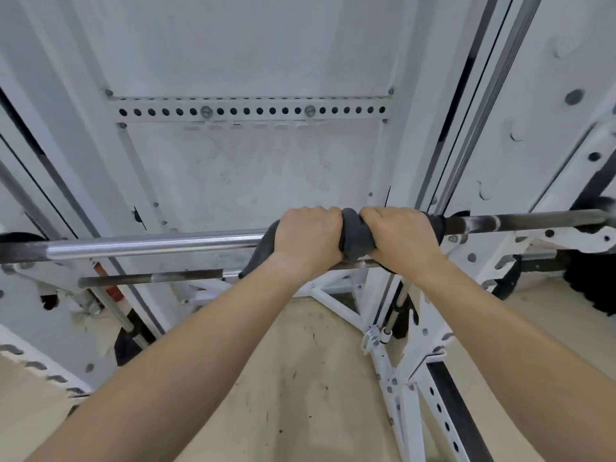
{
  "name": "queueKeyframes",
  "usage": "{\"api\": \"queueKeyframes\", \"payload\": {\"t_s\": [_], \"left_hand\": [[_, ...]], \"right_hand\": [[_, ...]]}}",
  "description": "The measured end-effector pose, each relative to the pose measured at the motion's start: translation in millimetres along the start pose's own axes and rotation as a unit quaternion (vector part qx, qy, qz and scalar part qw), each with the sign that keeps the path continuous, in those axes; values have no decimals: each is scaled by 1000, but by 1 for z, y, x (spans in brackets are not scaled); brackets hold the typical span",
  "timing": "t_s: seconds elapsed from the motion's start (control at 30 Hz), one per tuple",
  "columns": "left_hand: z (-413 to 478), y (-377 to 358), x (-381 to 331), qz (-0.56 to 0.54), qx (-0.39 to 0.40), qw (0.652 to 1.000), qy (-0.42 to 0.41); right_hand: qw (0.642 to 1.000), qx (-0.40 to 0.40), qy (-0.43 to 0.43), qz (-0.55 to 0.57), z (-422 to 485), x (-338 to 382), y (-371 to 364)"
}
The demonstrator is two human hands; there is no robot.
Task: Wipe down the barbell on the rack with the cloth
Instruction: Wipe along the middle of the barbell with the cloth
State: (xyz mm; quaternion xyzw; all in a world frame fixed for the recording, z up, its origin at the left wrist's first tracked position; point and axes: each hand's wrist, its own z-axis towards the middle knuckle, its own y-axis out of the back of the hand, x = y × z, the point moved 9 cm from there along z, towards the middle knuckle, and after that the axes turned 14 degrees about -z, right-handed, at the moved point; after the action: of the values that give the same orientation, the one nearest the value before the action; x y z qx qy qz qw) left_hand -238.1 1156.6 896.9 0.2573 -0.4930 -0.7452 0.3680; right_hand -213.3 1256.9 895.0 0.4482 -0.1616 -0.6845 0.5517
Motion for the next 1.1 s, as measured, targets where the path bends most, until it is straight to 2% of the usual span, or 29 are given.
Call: {"api": "queueKeyframes", "payload": {"t_s": [0.1, 0.2, 0.3, 0.37, 0.53, 0.63, 0.77, 1.1], "left_hand": [[18, -8, -30, -8, 22, 1000, 5], [19, -8, -32, -6, 21, 1000, 1], [8, -2, -19, -14, 14, 1000, -12], [-5, 3, 5, -12, 8, 1000, -1], [-49, 20, 97, 17, -19, 999, 48], [-55, 21, 115, 33, -4, 998, 51], [-44, 17, 100, 21, 27, 998, 47], [35, -21, -54, -28, 45, 999, -5]], "right_hand": [[1000, -2, -3, 6, -17, -38, -7], [1000, 9, -10, 26, -21, -45, -12], [997, 61, -22, 42, -9, -33, -13], [996, 80, -10, 49, 0, -15, -8], [995, 45, 6, 87, 40, 86, 20], [996, 24, 2, 91, 53, 121, 28], [998, -24, 14, 59, 37, 93, 29], [999, 37, -16, 19, -30, -60, -13]]}}
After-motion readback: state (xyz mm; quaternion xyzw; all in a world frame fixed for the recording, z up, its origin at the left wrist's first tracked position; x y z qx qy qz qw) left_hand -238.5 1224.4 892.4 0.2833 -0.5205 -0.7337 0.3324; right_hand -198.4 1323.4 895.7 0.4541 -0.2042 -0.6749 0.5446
